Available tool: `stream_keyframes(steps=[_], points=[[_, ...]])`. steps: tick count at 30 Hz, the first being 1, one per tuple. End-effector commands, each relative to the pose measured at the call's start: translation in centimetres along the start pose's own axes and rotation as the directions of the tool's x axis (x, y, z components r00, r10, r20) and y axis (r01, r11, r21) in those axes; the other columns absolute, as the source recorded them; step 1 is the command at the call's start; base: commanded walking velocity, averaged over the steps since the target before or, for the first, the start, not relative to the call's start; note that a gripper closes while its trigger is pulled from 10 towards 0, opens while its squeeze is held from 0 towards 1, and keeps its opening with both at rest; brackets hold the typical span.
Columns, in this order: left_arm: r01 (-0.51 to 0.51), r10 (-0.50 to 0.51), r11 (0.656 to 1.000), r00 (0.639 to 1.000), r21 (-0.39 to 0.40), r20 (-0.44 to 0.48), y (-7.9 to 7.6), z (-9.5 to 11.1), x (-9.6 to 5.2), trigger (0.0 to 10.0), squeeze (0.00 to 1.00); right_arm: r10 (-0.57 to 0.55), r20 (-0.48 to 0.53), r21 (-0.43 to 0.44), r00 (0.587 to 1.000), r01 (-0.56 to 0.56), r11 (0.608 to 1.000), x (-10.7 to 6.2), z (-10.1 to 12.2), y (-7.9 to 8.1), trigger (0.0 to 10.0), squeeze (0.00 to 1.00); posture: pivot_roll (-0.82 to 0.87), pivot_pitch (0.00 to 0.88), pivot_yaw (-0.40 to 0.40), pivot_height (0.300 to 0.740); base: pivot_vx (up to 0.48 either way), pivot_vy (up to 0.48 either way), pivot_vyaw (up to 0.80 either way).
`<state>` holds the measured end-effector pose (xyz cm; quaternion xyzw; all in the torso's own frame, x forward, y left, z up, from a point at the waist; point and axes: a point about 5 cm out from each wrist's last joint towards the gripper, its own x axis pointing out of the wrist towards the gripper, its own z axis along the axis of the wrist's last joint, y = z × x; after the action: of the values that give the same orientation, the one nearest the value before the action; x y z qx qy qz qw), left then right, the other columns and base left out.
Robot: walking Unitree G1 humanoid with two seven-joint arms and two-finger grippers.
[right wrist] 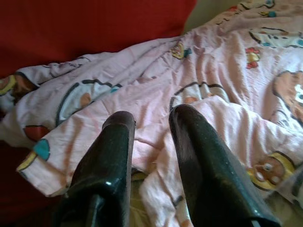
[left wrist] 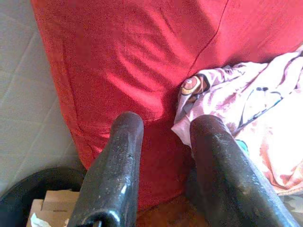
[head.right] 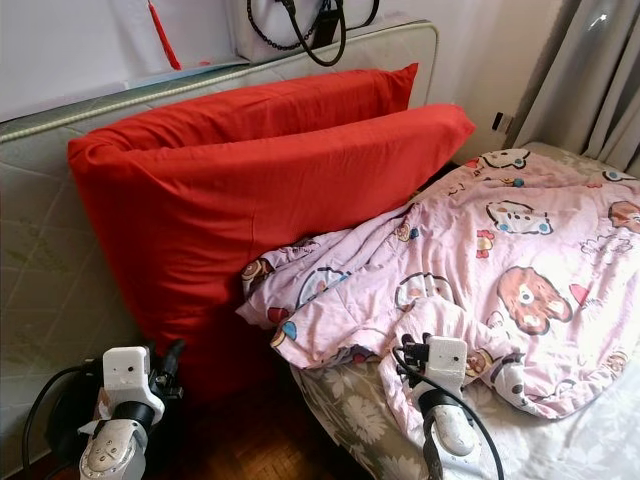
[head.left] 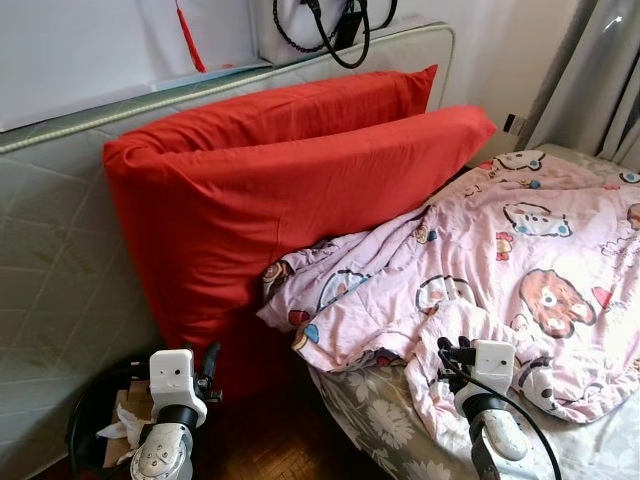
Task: Clean up the room
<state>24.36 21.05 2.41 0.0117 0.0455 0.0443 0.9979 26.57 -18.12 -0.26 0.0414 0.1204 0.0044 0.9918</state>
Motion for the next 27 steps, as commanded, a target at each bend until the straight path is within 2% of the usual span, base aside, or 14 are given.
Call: stream_keyframes(steps=[1, 22, 27], points=[[-0.002, 0.002, 1.000, 1.000, 0.014, -0.002, 0.27, 0.23, -0.01, 10.0, 0.00, 0.022, 0.006, -0.012, 1.000, -0.022, 1.000, 0.35, 0.38, 0.51, 10.0, 0.00, 0.05, 0.000, 0.005, 0.733, 0.247, 0.000, 0.00], [0.003, -0.003, 1.000, 1.000, 0.010, 0.005, 0.35, 0.76, 0.23, 10.0, 0.00, 0.032, -0.031, -0.002, 0.999, -0.032, 0.999, 0.21, -0.24, 0.85, 10.0, 0.00, 0.05, 0.000, 0.002, 0.733, 0.297, 0.000, 0.00], [0.002, -0.002, 1.000, 1.000, 0.009, 0.011, 0.48, 1.03, 0.33, 10.0, 0.00, 0.038, -0.032, 0.001, 0.999, -0.038, 0.999, 0.23, -0.25, 1.06, 10.0, 0.00, 0.05, 0.000, 0.002, 0.733, 0.000, 0.000, 0.00]])
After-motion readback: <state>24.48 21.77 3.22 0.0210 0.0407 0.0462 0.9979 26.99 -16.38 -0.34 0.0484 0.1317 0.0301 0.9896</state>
